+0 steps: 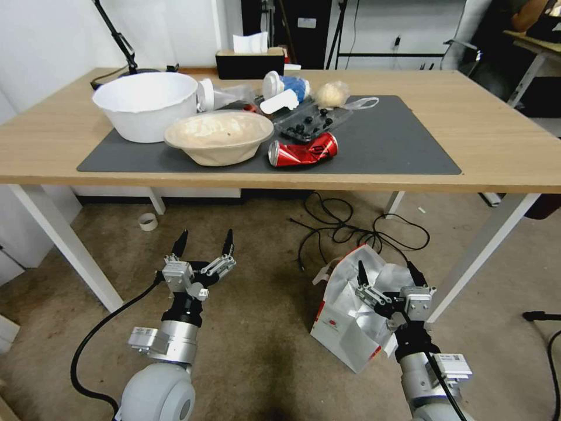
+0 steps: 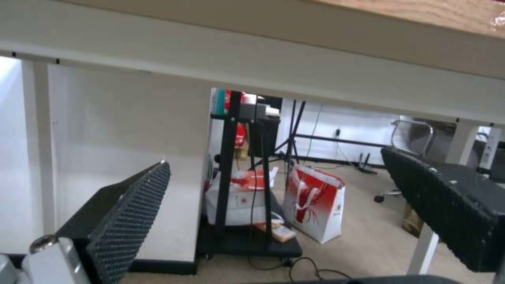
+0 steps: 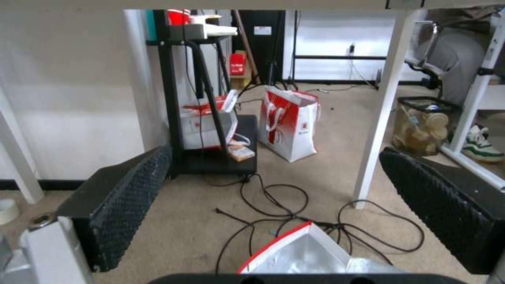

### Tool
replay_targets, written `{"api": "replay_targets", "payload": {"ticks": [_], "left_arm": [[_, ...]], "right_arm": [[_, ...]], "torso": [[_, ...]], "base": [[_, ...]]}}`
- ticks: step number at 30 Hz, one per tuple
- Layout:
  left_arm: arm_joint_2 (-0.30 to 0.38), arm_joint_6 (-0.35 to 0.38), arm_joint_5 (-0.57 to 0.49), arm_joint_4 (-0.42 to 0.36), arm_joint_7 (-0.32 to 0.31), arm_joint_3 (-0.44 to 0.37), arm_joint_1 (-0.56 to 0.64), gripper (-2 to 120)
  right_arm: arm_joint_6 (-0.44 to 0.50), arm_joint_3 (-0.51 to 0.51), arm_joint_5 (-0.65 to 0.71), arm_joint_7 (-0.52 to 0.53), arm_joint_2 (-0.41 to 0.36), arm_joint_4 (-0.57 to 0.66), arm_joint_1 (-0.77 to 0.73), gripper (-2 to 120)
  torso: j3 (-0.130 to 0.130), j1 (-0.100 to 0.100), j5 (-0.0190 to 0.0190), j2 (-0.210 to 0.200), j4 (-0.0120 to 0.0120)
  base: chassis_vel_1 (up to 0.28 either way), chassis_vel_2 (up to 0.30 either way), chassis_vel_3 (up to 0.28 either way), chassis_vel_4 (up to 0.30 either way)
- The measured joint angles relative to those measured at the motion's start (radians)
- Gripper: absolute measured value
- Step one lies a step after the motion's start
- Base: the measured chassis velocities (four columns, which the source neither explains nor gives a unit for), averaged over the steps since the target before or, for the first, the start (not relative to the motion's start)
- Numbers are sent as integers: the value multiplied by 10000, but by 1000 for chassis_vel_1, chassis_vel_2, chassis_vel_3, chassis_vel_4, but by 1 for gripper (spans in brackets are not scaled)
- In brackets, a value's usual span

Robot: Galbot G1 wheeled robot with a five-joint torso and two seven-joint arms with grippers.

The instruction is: Pick up the food delivery bag from the floor and place it on the table.

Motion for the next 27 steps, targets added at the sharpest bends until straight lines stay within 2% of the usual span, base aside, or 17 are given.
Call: {"api": "replay_targets", "payload": {"ticks": [27], "left_arm": [[25, -139, -69, -6, 90, -18, 12, 100]], "right_arm": [[-5, -82, 4, -25, 58, -12, 21, 100]], "torso": [[-789, -325, 0, -1113, -1]], "base": [[0, 0, 0, 0]]}}
